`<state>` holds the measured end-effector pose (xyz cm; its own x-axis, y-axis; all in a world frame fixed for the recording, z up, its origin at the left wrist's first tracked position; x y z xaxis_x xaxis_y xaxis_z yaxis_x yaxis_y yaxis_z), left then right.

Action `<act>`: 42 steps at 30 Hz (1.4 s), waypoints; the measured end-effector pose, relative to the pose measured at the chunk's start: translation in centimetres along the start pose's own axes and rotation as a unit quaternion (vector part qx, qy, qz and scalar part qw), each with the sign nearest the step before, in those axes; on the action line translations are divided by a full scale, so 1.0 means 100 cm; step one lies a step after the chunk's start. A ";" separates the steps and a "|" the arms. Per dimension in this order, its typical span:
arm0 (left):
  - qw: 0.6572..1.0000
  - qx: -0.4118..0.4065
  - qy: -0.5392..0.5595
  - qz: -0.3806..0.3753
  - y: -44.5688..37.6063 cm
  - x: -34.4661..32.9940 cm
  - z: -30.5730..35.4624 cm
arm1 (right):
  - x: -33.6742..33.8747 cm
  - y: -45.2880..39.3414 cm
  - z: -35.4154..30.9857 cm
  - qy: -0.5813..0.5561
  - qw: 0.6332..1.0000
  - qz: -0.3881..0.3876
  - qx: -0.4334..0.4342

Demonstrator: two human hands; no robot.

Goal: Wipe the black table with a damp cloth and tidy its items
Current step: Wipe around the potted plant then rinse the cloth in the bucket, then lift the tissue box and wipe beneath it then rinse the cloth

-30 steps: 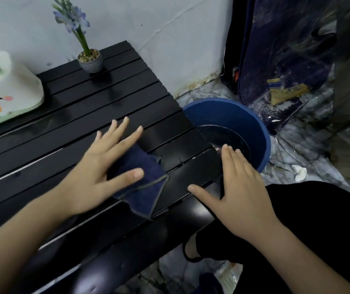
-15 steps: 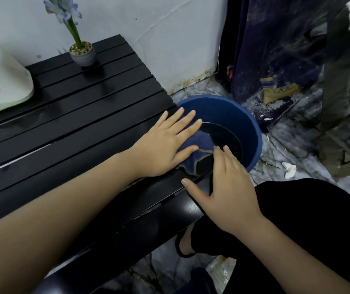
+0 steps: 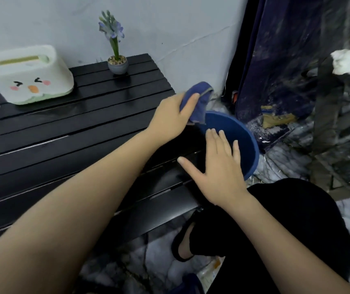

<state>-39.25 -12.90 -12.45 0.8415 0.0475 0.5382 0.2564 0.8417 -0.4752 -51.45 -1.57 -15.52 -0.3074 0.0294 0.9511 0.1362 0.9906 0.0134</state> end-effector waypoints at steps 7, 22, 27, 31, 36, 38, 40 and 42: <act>0.987 0.098 -0.060 0.108 0.077 0.177 -0.056 | -0.011 -0.018 -0.134 -0.094 0.985 -0.030 0.138; 0.843 0.350 -0.235 0.335 0.199 0.453 -0.232 | -0.073 -0.161 -0.357 -0.342 0.898 -0.194 0.197; 0.849 0.365 -0.225 0.308 0.164 0.463 -0.299 | -0.111 -0.200 -0.380 -0.344 0.888 -0.212 0.218; 0.898 0.339 -0.263 0.101 0.145 0.426 -0.353 | -0.138 -0.211 -0.389 -0.395 0.858 -0.235 0.229; 0.906 0.255 -0.333 0.063 0.146 0.418 -0.363 | -0.138 -0.211 -0.392 -0.453 0.835 -0.208 0.234; 0.923 0.206 -0.314 0.086 0.148 0.418 -0.349 | -0.134 -0.209 -0.389 -0.480 0.824 -0.200 0.226; 0.934 0.168 -0.302 0.091 0.150 0.409 -0.330 | -0.127 -0.208 -0.384 -0.513 0.809 -0.190 0.215; 0.945 0.139 -0.287 0.079 0.152 0.393 -0.312 | -0.116 -0.208 -0.380 -0.542 0.793 -0.184 0.209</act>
<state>12.59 -15.04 -20.22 0.4421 0.4014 0.8021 -0.0529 0.9044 -0.4234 -14.92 -27.64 -15.13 -0.9136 -0.3988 0.0792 -0.4050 0.9099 -0.0903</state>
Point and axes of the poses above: each hand's wrist, its own y-axis away from the middle knuckle, its own x-axis out of the back of the hand, z = x × y, the point moved 8 cm from there along -y, towards the middle knuckle, and after that the axes turned 14 degrees about -x, right-handed, at the moved point
